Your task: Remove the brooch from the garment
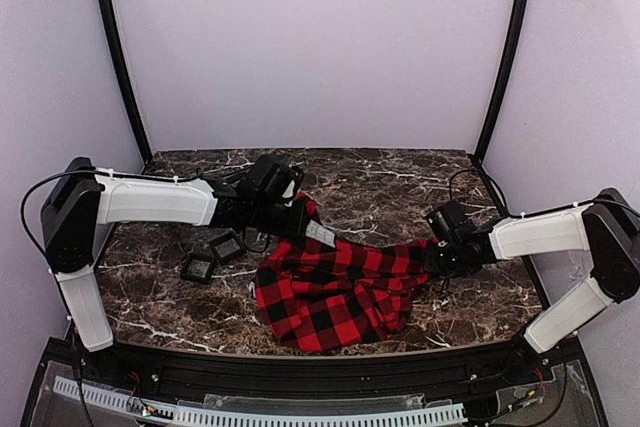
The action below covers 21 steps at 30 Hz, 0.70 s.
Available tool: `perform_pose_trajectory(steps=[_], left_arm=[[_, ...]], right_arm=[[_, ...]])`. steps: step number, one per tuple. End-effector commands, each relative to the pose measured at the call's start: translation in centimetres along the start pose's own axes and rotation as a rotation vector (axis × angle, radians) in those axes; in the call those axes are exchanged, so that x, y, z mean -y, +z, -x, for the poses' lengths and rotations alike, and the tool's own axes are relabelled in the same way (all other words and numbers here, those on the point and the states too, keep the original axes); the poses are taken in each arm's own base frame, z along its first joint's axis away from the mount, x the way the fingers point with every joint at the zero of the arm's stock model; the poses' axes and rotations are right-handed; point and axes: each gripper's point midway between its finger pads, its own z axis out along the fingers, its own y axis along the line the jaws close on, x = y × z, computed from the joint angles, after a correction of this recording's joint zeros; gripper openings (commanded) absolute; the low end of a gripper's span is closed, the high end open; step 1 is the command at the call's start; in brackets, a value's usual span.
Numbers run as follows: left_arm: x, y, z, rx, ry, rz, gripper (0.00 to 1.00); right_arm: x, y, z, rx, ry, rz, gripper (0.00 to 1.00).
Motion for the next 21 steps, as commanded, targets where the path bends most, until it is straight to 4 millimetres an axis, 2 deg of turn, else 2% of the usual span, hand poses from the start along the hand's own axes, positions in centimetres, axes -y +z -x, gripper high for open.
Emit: perform_pose_trajectory(steps=[1,2,4,6,7,8,9,10,11,12,13,14,15,17,21], left_arm=[[0.2,-3.7,3.3,0.101,0.01,0.025,0.03],[-0.3,-4.2,3.8,0.124,0.013,0.052,0.02],[-1.0,-6.5,5.8,0.193,0.03,0.111,0.01],[-1.9,-9.7,8.3,0.279,0.054,0.18,0.01],[-1.8,-12.4,10.1,0.342,0.069,0.19,0.01],[-2.6,-13.9,11.0,0.379,0.073,0.242,0.01],[-2.6,-16.7,12.6,0.441,0.079,0.248,0.01],[-3.1,-18.3,13.4,0.476,0.088,0.275,0.01],[-3.3,-21.0,14.5,0.531,0.076,0.27,0.01],[-3.5,-22.3,15.0,0.56,0.081,0.275,0.01],[-3.6,-24.7,15.8,0.611,0.069,0.265,0.01],[-3.6,-25.8,16.1,0.633,0.08,0.263,0.02],[-3.3,-27.8,16.6,0.674,0.078,0.234,0.02],[-2.0,-30.0,17.1,0.717,0.119,0.158,0.03],[1.7,-33.0,17.4,0.772,0.245,-0.039,0.05]], right_arm=[[-0.4,-0.8,1.3,0.032,0.028,0.022,0.07],[-0.6,-1.5,1.9,0.048,0.033,0.029,0.0],[-0.8,-3.3,3.8,0.098,0.039,0.043,0.0],[-0.6,-6.0,6.5,0.171,0.043,0.041,0.0],[-0.4,-7.5,7.9,0.213,0.046,0.037,0.0],[0.1,-9.2,9.4,0.258,0.054,0.029,0.0],[0.6,-11.0,10.8,0.303,0.061,0.024,0.0],[1.2,-12.7,12.3,0.349,0.073,0.018,0.0],[1.9,-14.7,13.7,0.399,0.091,0.013,0.0],[2.8,-16.5,14.9,0.442,0.106,0.001,0.0],[3.6,-18.7,16.0,0.496,0.131,-0.003,0.0],[4.3,-20.6,16.8,0.539,0.151,-0.008,0.0],[5.0,-22.2,17.3,0.572,0.167,-0.019,0.0],[6.2,-25.4,18.2,0.645,0.206,-0.017,0.0],[7.0,-30.7,19.0,0.777,0.214,0.069,0.0]])
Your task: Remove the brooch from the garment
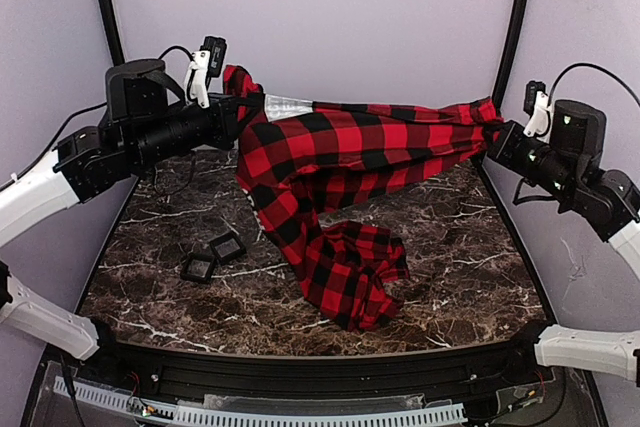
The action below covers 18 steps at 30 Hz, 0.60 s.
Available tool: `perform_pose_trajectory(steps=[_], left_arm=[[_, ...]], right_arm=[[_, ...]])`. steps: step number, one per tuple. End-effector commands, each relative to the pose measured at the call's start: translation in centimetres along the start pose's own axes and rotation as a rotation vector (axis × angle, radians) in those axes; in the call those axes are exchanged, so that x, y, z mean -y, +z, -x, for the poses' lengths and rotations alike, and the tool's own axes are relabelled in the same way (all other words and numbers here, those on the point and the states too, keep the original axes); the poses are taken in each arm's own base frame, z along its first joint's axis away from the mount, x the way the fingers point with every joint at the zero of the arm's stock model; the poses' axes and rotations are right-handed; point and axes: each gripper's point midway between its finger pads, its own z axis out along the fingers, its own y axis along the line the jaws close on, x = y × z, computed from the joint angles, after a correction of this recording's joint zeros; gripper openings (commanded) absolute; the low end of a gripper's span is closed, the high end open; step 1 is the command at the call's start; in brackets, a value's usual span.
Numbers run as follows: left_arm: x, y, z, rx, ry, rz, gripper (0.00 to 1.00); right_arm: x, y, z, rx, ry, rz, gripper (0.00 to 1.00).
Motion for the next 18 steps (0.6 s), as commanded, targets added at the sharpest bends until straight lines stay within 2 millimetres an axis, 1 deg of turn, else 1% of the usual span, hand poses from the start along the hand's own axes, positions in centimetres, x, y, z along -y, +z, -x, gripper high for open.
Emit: perform_pose_trajectory(steps=[1,2,3,4,5,6,7,8,9,10,11,12,13,14,15,16,17,18], left_arm=[[-1.7,-3.8,4.8,0.125,0.111,0.016,0.06],[-0.4,-3.9,4.8,0.126,0.118,-0.055,0.06],[0.2,-3.8,4.7,0.126,0.125,-0.092,0.07],[1.3,-3.6,4.4,0.129,0.128,-0.154,0.07],[1.8,-3.3,3.9,0.122,0.126,-0.187,0.07],[2.4,-2.9,3.0,0.114,0.121,-0.226,0.07],[2.4,-2.0,1.2,0.077,0.097,-0.233,0.07],[2.4,-1.6,0.8,0.077,0.077,-0.235,0.07],[2.1,-0.6,-1.4,0.027,0.041,-0.228,0.08],[2.2,-0.2,-2.6,-0.001,0.023,-0.237,0.09],[2.0,0.9,-5.2,-0.068,-0.01,-0.234,0.12],[2.4,1.2,-6.9,-0.122,-0.03,-0.262,0.16],[2.4,2.0,-9.6,-0.198,-0.063,-0.265,0.28],[2.6,2.0,-11.7,-0.273,-0.091,-0.282,0.38],[2.3,2.5,-14.2,-0.343,-0.103,-0.267,0.42],[1.4,2.4,-16.1,-0.407,-0.12,-0.222,0.49],[0.2,2.3,-18.3,-0.465,-0.12,-0.159,0.53],[-0.3,2.2,-19.1,-0.484,-0.131,-0.129,0.65]], right_arm=[[6.6,-4.2,3.0,0.131,-0.081,-0.288,0.0],[6.3,-4.8,3.4,0.147,-0.085,-0.264,0.0],[6.3,-5.3,3.6,0.159,-0.085,-0.253,0.0],[6.5,-5.6,3.5,0.165,-0.08,-0.255,0.0],[6.9,-5.7,3.1,0.164,-0.075,-0.26,0.0],[7.2,-5.7,2.4,0.156,-0.071,-0.261,0.04],[7.5,-5.5,1.6,0.14,-0.063,-0.263,0.12],[7.9,-5.3,0.6,0.118,-0.052,-0.267,0.24],[8.3,-5.0,-0.5,0.092,-0.039,-0.273,0.42],[8.6,-4.7,-1.8,0.062,-0.028,-0.276,0.54],[9.0,-4.5,-2.9,0.035,-0.022,-0.28,0.59],[9.3,-4.3,-3.8,0.012,-0.011,-0.287,0.66],[9.6,-4.1,-4.7,-0.01,-0.006,-0.294,0.73],[9.7,-4.0,-5.3,-0.03,-0.008,-0.293,0.79],[9.8,-3.8,-5.8,-0.045,-0.013,-0.29,0.83],[9.8,-3.6,-6.2,-0.058,-0.016,-0.288,0.87],[9.7,-3.5,-6.4,-0.067,-0.021,-0.281,0.89],[9.5,-3.3,-6.6,-0.075,-0.028,-0.269,0.9]])
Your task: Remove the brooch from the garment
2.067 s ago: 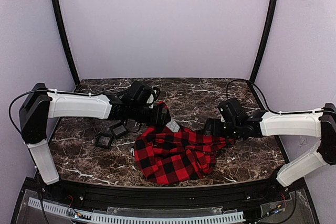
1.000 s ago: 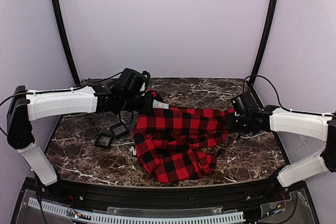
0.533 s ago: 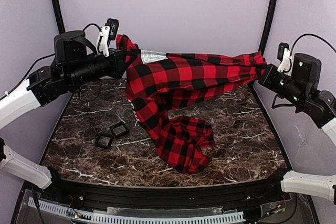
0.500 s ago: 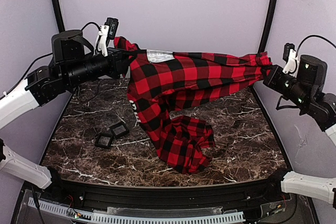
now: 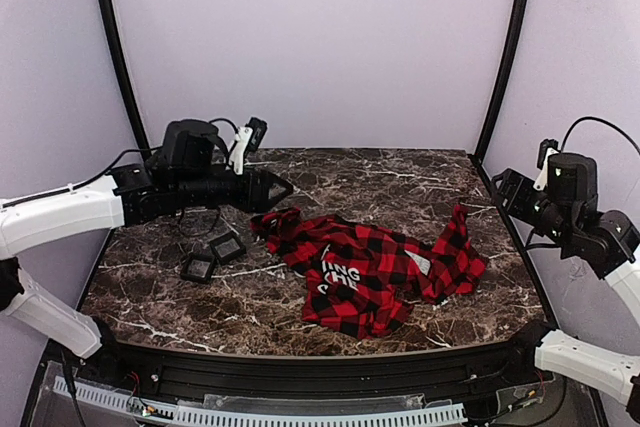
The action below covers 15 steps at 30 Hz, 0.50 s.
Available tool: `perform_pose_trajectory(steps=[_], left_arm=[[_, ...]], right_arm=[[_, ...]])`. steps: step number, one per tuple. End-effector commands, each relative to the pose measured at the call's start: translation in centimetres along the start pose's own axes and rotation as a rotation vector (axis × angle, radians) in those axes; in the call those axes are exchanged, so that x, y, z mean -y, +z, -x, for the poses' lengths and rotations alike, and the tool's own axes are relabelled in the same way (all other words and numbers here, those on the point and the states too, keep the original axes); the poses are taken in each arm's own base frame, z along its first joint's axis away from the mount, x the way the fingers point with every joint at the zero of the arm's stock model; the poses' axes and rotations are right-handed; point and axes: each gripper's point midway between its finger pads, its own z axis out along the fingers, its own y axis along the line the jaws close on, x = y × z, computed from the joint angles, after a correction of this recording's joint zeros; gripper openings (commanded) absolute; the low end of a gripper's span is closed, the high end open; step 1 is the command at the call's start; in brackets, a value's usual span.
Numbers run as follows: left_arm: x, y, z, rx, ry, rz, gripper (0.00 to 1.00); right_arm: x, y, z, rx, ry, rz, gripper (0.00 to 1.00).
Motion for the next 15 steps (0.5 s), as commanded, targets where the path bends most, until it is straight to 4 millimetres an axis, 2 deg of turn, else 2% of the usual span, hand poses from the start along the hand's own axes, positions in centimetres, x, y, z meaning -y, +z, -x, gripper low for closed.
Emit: perform_pose_trajectory(steps=[1,2,4,7,8,10,12,15], left_arm=[[-3.1,0.3,-8.3,-0.236,-0.124,0.125,0.7],[-3.4,0.2,-8.7,-0.239,-0.139,0.14,0.79],[-3.8,0.2,-9.6,-0.245,-0.157,0.156,0.87],[-4.3,0.9,-9.7,-0.226,-0.17,0.174,0.97],[-4.7,1.5,-10.2,-0.242,-0.176,0.185,0.98],[-5.7,2.7,-9.4,-0.246,-0.2,0.211,0.99],[-8.0,3.8,-9.2,-0.259,-0.238,0.254,0.99],[-9.3,5.9,-8.5,-0.249,-0.251,0.249,0.99]], right_arm=[[-0.8,0.4,-0.9,-0.031,0.002,0.045,0.91],[-1.4,0.6,-1.2,-0.041,-0.006,0.079,0.93],[-2.7,1.1,-2.0,-0.059,-0.013,0.145,0.95],[-4.8,2.5,-4.4,-0.131,-0.008,0.242,0.95],[-5.5,3.1,-5.5,-0.164,-0.006,0.27,0.95],[-6.3,4.4,-7.4,-0.224,-0.001,0.294,0.93],[-6.7,5.6,-9.3,-0.277,0.001,0.298,0.91],[-7.2,6.9,-12.3,-0.35,0.004,0.317,0.87]])
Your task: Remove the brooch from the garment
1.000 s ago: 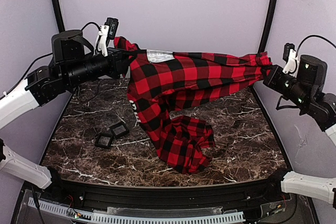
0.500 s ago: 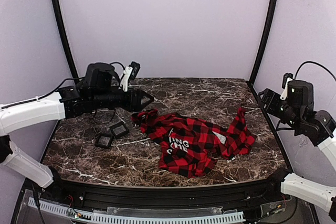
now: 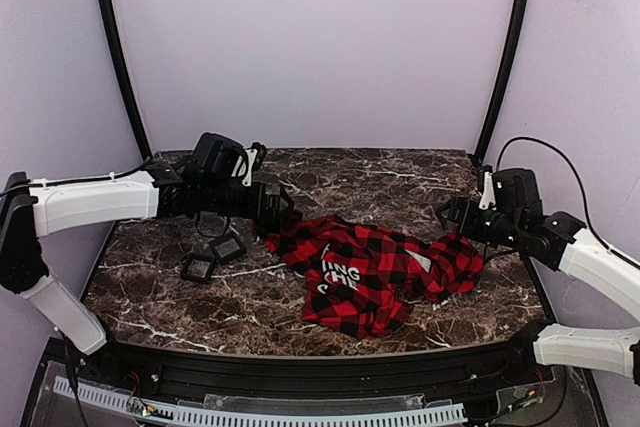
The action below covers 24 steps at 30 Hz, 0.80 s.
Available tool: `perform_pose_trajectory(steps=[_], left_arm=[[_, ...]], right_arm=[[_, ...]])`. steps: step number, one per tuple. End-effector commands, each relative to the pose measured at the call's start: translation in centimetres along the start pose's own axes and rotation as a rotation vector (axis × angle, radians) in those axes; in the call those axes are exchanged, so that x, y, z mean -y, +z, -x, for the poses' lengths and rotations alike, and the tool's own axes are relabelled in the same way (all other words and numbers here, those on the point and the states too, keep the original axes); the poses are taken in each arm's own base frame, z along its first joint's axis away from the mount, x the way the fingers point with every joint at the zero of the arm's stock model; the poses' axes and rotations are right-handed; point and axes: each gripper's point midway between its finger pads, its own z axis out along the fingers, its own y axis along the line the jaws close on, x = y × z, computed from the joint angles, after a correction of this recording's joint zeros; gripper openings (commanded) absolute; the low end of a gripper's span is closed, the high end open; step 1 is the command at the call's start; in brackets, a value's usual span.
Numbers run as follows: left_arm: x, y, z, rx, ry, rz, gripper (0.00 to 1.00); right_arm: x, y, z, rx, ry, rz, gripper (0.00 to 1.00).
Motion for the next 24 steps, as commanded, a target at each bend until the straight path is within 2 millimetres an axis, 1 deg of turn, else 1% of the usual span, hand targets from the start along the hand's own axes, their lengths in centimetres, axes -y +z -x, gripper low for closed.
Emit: perform_pose_trajectory(steps=[1,2,3,4,5,6,7,9,11,12,13,14,17,18,19,20,21,22,23,24], left_arm=[[-1.9,3.0,2.5,0.015,-0.038,0.031,0.99],[-2.2,3.6,2.7,0.01,-0.029,0.053,0.99],[-2.5,4.9,3.1,-0.001,-0.011,0.07,0.99],[-3.1,5.4,3.0,-0.017,-0.003,0.107,0.99],[-3.5,6.5,3.3,-0.025,0.013,0.129,0.99],[-4.1,7.0,3.1,-0.04,0.025,0.161,0.99],[-4.5,8.0,3.1,-0.049,0.029,0.177,0.99],[-4.8,9.2,2.7,-0.071,0.035,0.183,0.99],[-4.7,10.2,2.4,-0.086,0.035,0.172,0.97],[-4.9,10.8,1.8,-0.102,0.033,0.174,0.94],[-5.0,11.1,1.8,-0.106,0.032,0.175,0.93],[-5.2,11.5,1.4,-0.119,0.029,0.181,0.89],[-5.7,11.9,0.8,-0.133,0.022,0.204,0.83],[-6.0,12.1,0.4,-0.142,0.021,0.209,0.8],[-6.0,12.2,0.2,-0.144,0.02,0.209,0.72],[-6.1,12.3,-0.1,-0.151,0.02,0.209,0.68],[-6.2,12.3,-0.3,-0.154,0.019,0.21,0.54],[-6.4,12.3,-0.5,-0.16,0.017,0.214,0.46],[-6.5,12.2,-0.7,-0.161,0.016,0.223,0.3],[-6.7,11.9,-0.9,-0.163,0.011,0.229,0.24]], right_arm=[[-2.3,2.7,-2.7,-0.076,0.028,0.135,0.85],[-2.5,3.3,-3.5,-0.098,0.026,0.148,0.84],[-2.6,3.9,-4.3,-0.121,0.024,0.157,0.83],[-2.7,4.4,-5.1,-0.146,0.019,0.163,0.82],[-2.7,5.0,-6.0,-0.176,0.008,0.16,0.81],[-2.8,5.5,-6.7,-0.197,-0.004,0.162,0.8],[-3.0,5.9,-7.2,-0.217,-0.015,0.166,0.78],[-3.5,6.6,-8.5,-0.259,-0.041,0.187,0.77],[-4.1,7.1,-9.4,-0.292,-0.068,0.21,0.76],[-4.3,7.4,-9.9,-0.307,-0.079,0.212,0.75],[-4.5,7.6,-10.3,-0.318,-0.089,0.216,0.74],[-4.7,7.8,-10.6,-0.33,-0.099,0.22,0.73],[-4.9,8.5,-11.8,-0.362,-0.125,0.219,0.68],[-4.9,8.7,-12.2,-0.37,-0.131,0.218,0.66],[-4.9,8.9,-12.5,-0.381,-0.14,0.217,0.63],[-4.9,9.0,-12.8,-0.391,-0.15,0.215,0.55],[-5.0,9.1,-12.9,-0.399,-0.161,0.215,0.42],[-5.3,9.2,-12.9,-0.404,-0.173,0.22,0.29],[-5.7,9.1,-12.9,-0.409,-0.189,0.226,0.18],[-6.1,8.7,-12.8,-0.409,-0.204,0.236,0.08]])
